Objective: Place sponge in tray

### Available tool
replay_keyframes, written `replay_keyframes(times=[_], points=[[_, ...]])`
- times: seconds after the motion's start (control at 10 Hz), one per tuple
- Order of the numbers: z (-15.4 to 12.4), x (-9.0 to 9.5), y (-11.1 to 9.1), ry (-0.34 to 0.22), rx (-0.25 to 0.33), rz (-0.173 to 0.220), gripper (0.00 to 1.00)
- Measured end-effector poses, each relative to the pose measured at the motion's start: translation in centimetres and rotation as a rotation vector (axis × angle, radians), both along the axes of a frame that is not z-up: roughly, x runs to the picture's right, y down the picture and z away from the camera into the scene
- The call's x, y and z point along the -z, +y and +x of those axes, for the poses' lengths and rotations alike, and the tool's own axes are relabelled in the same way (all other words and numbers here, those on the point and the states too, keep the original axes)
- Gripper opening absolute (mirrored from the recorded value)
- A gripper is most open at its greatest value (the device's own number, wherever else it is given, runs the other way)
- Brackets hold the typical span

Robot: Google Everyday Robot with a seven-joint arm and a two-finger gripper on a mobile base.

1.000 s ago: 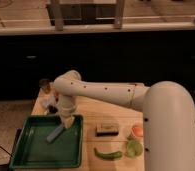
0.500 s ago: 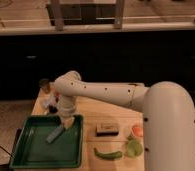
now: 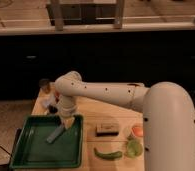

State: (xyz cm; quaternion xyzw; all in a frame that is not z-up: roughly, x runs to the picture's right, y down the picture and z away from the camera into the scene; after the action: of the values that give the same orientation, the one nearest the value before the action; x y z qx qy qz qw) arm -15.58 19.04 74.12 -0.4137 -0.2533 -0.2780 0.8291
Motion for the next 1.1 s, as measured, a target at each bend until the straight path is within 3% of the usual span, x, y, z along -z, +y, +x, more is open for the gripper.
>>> replay_keyframes(times=[0.3, 1.1], points=[[0.02, -0.09, 0.11, -0.008, 0.003, -0.003, 0.23], [0.04, -0.36, 0.19, -0.033, 0.005, -0.011, 0.23]])
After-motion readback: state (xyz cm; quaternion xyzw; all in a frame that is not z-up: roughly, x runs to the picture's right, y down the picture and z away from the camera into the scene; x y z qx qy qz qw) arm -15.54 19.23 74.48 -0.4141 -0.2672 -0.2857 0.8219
